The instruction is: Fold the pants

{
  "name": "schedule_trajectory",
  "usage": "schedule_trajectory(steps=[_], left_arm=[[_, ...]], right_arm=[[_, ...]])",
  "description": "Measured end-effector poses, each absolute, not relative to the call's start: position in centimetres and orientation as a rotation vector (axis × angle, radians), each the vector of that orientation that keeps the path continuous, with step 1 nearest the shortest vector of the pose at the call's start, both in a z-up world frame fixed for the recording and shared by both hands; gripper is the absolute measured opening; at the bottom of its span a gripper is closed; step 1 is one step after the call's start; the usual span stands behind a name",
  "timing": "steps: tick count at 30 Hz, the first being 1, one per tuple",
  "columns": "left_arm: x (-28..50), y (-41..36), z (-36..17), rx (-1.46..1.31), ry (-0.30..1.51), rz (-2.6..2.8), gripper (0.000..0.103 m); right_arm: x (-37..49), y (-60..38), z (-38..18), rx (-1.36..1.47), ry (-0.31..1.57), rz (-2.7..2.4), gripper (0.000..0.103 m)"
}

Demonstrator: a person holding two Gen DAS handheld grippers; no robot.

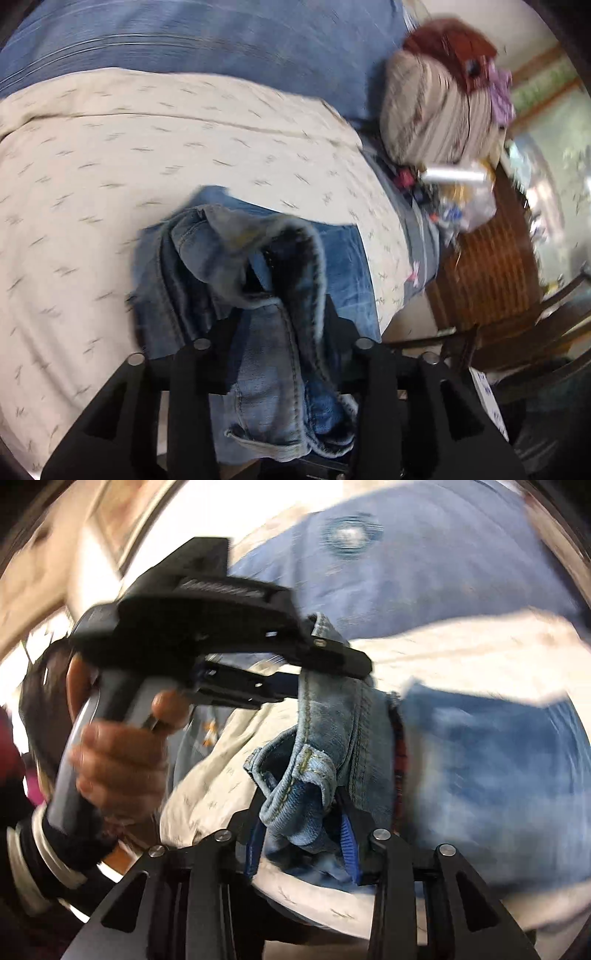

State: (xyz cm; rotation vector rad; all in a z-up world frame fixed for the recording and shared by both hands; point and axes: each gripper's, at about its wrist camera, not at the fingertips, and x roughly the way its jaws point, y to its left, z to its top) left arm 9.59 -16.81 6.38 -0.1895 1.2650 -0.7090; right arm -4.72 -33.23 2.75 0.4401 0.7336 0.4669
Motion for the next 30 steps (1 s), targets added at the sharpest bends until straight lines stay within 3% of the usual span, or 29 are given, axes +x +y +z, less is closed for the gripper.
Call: schedule_trajectory(steps=[2, 5, 8, 13, 14, 15, 17, 23, 26, 30], left_arm=[[9.8, -19.3, 5.1, -0.165, 1.297, -0.734, 0.051], [10.1, -22.5, 3.0, -0.120, 1.342, -0.727, 0.052], [9.9, -24.5, 2.2, -0.079, 1.386, -0.711, 0.052], [9.1, -23.5, 6.0, 0.004, 1.329, -0.805, 0.053], [9.0, -22.9, 7.1, 0.040, 1.291, -0.808, 0.058], [9.1, -22.1, 8.1, 0.086, 1.243, -0.798, 0.066], [9.5, -20.6, 9.3, 0.162, 1.168, -0.767, 0.072], [10.5, -20.1, 8.3, 0.360, 1.179, -0.852, 0.072], [9.7, -22.0, 7.7, 0.505, 1.089, -0.915, 0.072], [10.7, -24.1, 4.4, 0.576, 1.098, -0.908, 0.072]], right_arm=[[-4.6, -35.9, 1.0, 0.514, 0.773, 0.388, 0.048], [-4.4, -38.9, -1.3, 0.613, 0.818, 0.304, 0.061], [-4.5, -41.1, -2.8, 0.716, 0.837, 0.297, 0.064], [-4.9, -41.6, -2.6, 0.753, 0.810, 0.367, 0.075], [-5.0, -41.6, -2.5, 0.757, 0.806, 0.381, 0.078], [-5.2, -41.6, -2.6, 0.760, 0.804, 0.392, 0.079], [-5.7, -41.4, -2.6, 0.764, 0.800, 0.412, 0.081], [-5.9, -39.6, -2.5, 0.730, 0.821, 0.447, 0.082], [-5.7, -39.2, -2.4, 0.723, 0.834, 0.426, 0.084], [-4.8, -38.9, -2.4, 0.754, 0.831, 0.406, 0.084]])
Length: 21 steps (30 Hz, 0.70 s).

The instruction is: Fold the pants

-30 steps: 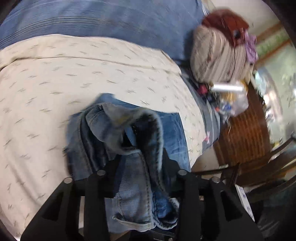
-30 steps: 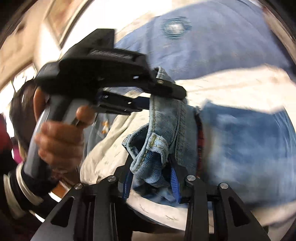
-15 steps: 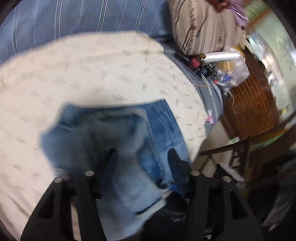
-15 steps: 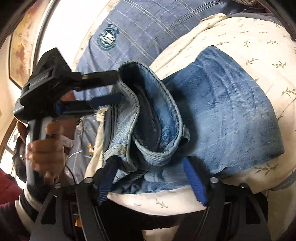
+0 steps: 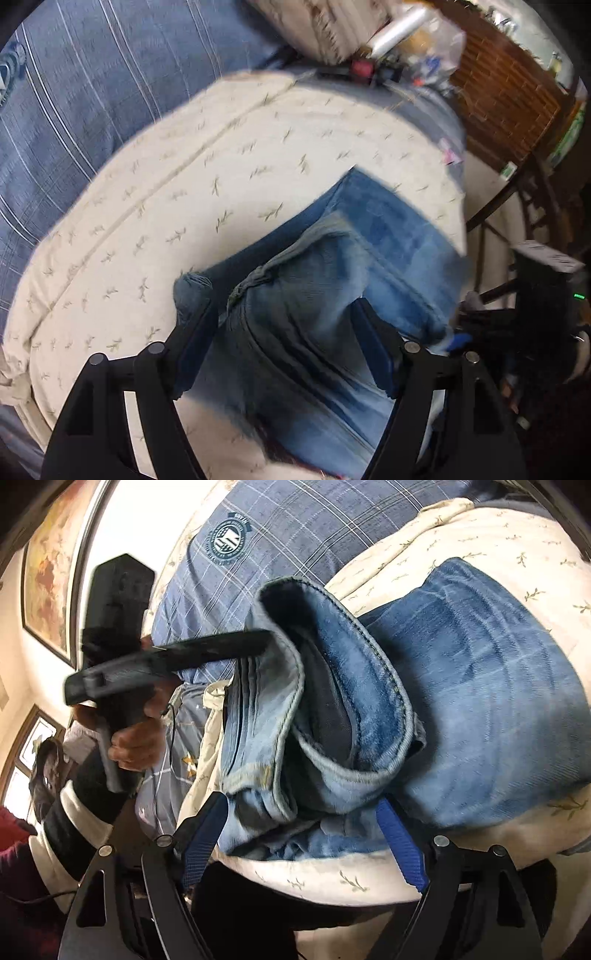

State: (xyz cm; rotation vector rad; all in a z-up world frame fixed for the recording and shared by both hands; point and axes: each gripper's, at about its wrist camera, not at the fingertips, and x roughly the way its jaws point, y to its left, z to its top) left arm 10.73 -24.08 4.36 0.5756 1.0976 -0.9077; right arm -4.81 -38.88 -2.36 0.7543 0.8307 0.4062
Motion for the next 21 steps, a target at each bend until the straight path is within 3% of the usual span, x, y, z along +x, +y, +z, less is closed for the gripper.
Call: schedule_trajectory(steps=[1, 3, 4, 7, 10, 13, 15, 16, 21], left_arm=[[11.1, -24.1, 3.5, 0.567, 1.121, -0.896, 0.067], [11.1, -23.7, 3.3, 0.547, 1.102, -0.903, 0.048], [11.0, -23.4, 3.8, 0.532, 1.092, -0.914, 0.042], [10.8, -22.7, 6.7, 0.463, 1.079, -0.966, 0.038], [10.8, -24.1, 7.4, 0.451, 1.067, -0.961, 0.047], [11.3, -26.8, 3.5, 0.539, 1.093, -0.837, 0.056], [11.7, -27.9, 0.8, 0.554, 1.135, -0.754, 0.073], [11.5, -28.0, 0.6, 0.549, 1.116, -0.739, 0.077], [10.3, -28.0, 1.3, 0.555, 1.081, -0.695, 0.081]], right_arm=[[-4.6, -38.7, -2.4, 0.753, 0.833, 0.396, 0.083], [-4.2, -38.6, -2.2, 0.734, 0.848, 0.385, 0.055], [-4.2, -38.7, -1.8, 0.741, 0.838, 0.399, 0.047], [-5.1, -39.9, 0.2, 0.783, 0.755, 0.435, 0.041], [-5.1, -41.8, 0.4, 0.806, 0.720, 0.381, 0.038], [-4.2, -42.9, -3.2, 0.842, 0.823, 0.278, 0.038], [-4.4, -43.1, -4.4, 0.885, 0.832, 0.260, 0.040], [-4.5, -43.1, -4.4, 0.890, 0.825, 0.262, 0.043], [-4.5, -42.9, -3.1, 0.868, 0.836, 0.267, 0.058]])
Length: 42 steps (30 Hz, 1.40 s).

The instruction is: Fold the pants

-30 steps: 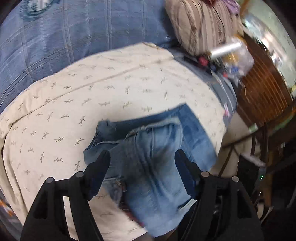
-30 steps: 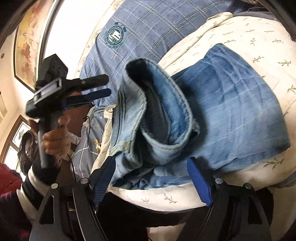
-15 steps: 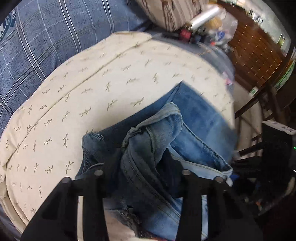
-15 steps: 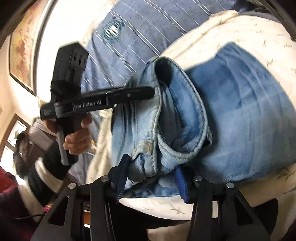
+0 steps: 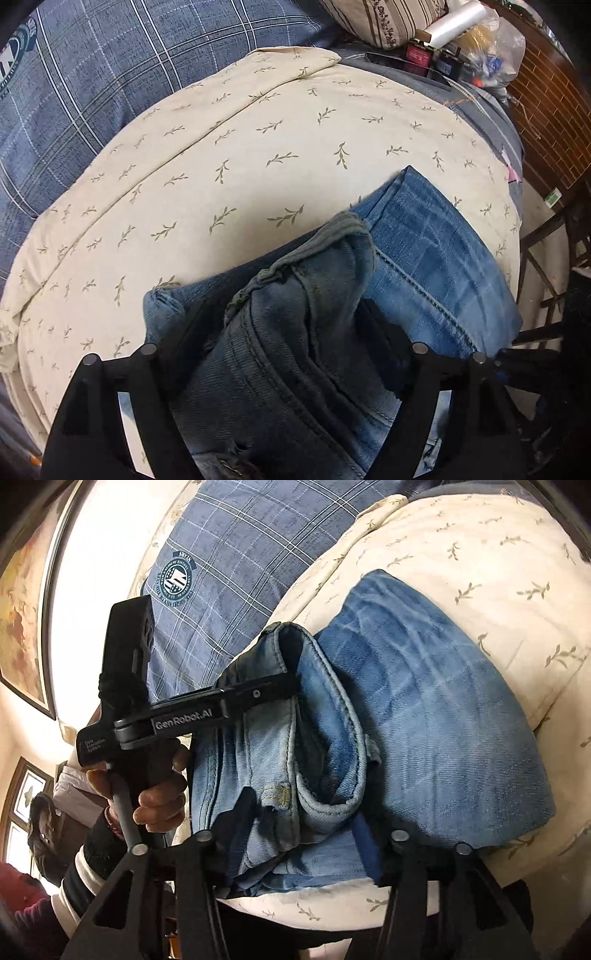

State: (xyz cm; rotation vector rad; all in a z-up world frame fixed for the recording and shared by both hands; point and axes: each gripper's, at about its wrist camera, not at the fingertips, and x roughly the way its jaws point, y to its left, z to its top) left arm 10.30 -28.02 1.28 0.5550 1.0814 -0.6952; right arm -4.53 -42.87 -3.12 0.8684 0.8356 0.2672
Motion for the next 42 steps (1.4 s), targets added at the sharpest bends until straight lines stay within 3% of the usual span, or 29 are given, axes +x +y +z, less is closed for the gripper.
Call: schedule_trajectory(steps=[2, 10, 25, 31, 37, 39, 40, 41, 42], left_arm=[[10.1, -27.7, 1.7, 0.551, 1.073, -0.682, 0.081], [9.2, -27.4, 2.8, 0.598, 1.023, -0.632, 0.081], [10.9, -25.6, 7.4, 0.608, 0.975, -0.650, 0.081], [12.3, -24.0, 9.4, 0.434, 0.957, -0.705, 0.082], [12.6, -24.1, 4.0, 0.534, 1.112, -0.756, 0.084], [11.5, -23.9, 2.4, 0.548, 1.096, -0.778, 0.082], [11.0, -23.9, 2.2, 0.561, 1.058, -0.778, 0.076], [10.4, -23.9, 2.2, 0.563, 1.033, -0.794, 0.061], [9.8, -23.9, 2.7, 0.554, 1.022, -0.800, 0.055]], right_arm=[[-4.9, -42.9, -2.5, 0.869, 0.816, 0.266, 0.071], [-7.2, -43.5, -1.7, 0.873, 0.790, 0.263, 0.080], [-8.2, -43.1, -2.2, 0.879, 0.800, 0.265, 0.088], [-7.3, -41.9, -2.2, 0.869, 0.823, 0.293, 0.089], [-6.2, -40.8, -2.9, 0.886, 0.811, 0.332, 0.089], [-5.9, -40.3, -2.8, 0.857, 0.805, 0.324, 0.074], [-5.8, -40.1, -2.7, 0.834, 0.810, 0.314, 0.047], [-5.8, -40.1, -2.6, 0.835, 0.810, 0.320, 0.042], [-6.1, -40.6, -2.3, 0.862, 0.784, 0.338, 0.040]])
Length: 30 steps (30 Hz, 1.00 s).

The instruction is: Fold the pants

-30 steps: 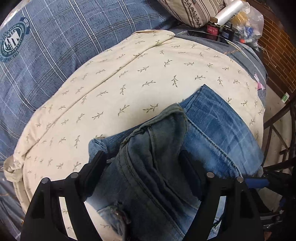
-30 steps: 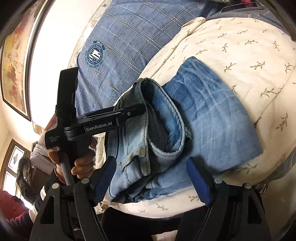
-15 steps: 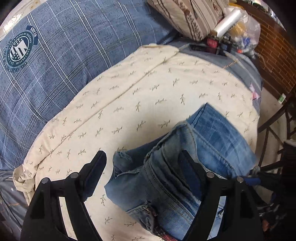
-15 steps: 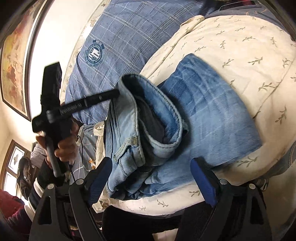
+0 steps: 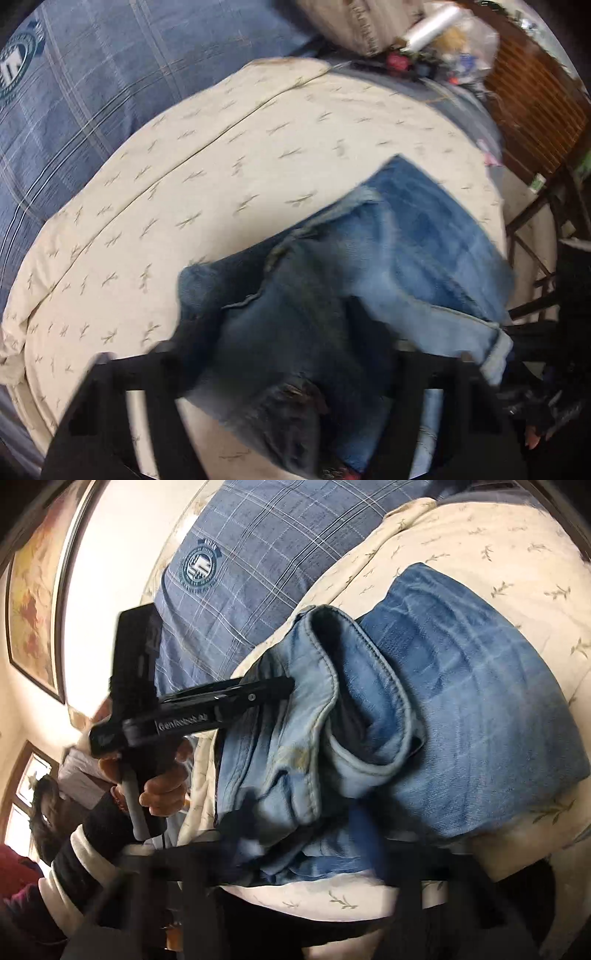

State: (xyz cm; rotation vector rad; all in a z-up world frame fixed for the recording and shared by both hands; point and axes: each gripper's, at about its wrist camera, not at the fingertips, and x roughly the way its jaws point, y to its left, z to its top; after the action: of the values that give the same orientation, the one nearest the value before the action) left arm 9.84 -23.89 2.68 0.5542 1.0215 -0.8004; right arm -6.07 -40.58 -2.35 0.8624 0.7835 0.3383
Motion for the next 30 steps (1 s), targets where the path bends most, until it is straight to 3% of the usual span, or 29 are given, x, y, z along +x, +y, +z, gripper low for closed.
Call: schedule_trajectory(steps=[2, 7, 15, 18, 22, 26, 30], left_arm=[[9.5, -23.9, 3.7, 0.520, 1.033, -0.822, 0.044], [8.0, -25.8, 7.5, 0.456, 0.971, -0.890, 0.043], [8.2, -31.4, 1.6, 0.634, 0.963, -0.681, 0.065], [7.1, -31.4, 2.1, 0.690, 0.915, -0.681, 0.065], [8.0, -28.4, 5.6, 0.573, 0.966, -0.756, 0.065], [9.8, -25.7, 8.3, 0.523, 0.955, -0.730, 0.079], [11.6, -25.5, 6.8, 0.520, 1.054, -0.665, 0.080]], right_arm=[[-6.8, -41.5, -1.1, 0.885, 0.730, 0.371, 0.036], [-8.9, -44.2, 0.9, 0.889, 0.631, 0.344, 0.035], [-8.4, -47.4, -5.4, 0.991, 0.748, 0.209, 0.040], [-8.3, -47.3, -4.4, 0.975, 0.759, 0.236, 0.051], [-9.9, -48.5, -3.4, 1.036, 0.709, 0.269, 0.078], [-10.8, -48.8, -3.9, 1.074, 0.667, 0.262, 0.080], [-10.1, -47.5, -4.6, 1.066, 0.683, 0.269, 0.083]])
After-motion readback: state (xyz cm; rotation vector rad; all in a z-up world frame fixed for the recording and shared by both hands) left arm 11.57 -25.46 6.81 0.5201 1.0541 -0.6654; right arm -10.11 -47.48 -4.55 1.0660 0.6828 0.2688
